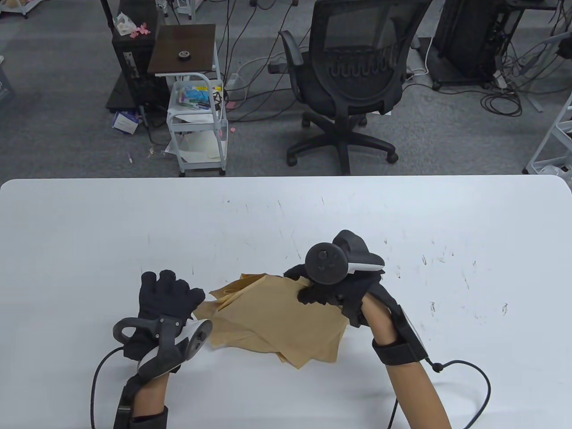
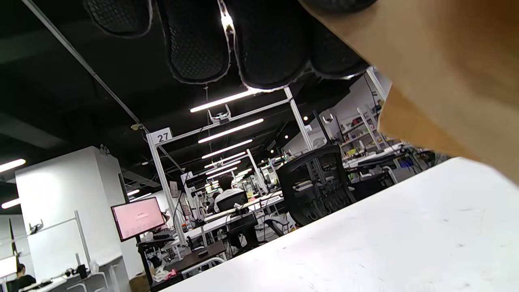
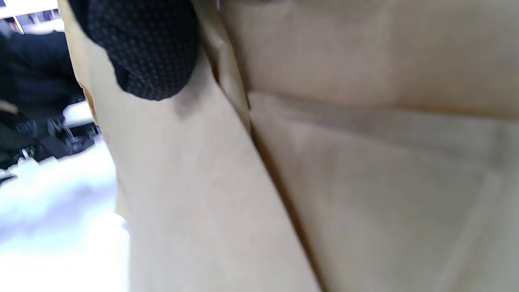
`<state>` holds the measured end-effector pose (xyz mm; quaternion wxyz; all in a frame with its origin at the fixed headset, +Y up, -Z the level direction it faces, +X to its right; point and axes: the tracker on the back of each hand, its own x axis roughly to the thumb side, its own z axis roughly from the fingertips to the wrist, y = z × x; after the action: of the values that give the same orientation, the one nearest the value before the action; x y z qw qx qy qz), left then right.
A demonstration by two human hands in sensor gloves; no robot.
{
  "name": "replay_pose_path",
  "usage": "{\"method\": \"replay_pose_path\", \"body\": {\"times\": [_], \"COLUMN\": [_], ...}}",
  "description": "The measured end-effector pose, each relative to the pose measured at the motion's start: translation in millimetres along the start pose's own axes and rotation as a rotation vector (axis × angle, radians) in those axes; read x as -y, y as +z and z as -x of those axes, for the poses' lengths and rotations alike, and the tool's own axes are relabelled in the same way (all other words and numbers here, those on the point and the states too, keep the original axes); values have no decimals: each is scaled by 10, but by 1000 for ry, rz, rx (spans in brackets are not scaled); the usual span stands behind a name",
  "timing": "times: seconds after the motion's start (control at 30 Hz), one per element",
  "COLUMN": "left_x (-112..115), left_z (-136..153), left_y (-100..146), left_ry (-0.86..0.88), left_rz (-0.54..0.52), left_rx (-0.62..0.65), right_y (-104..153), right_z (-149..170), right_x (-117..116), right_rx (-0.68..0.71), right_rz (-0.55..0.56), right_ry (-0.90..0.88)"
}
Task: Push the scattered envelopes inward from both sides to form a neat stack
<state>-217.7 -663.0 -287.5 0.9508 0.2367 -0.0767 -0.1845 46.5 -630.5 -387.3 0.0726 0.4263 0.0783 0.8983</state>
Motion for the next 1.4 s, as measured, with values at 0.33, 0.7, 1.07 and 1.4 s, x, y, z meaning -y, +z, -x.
{"method": "replay_pose_path", "body": {"times": [0.33, 0.7, 1.07, 1.4], "left_x": [66, 1048, 951, 835], "left_z": [109, -66, 125, -43], "left_y": [-27, 44, -33, -71], "left_ry": [491, 944, 1215, 1156], "left_rz": [40, 810, 436, 413], "left_rx": [-10, 152, 63, 149], "right_y": [153, -50, 97, 89], "right_z": [-207, -29, 184, 106], "right_x": [274, -53, 57, 91], "right_rx": [-37, -51, -83, -56], "right_rz": [215, 12, 0, 93], "right_ry": [237, 113, -59, 86]}}
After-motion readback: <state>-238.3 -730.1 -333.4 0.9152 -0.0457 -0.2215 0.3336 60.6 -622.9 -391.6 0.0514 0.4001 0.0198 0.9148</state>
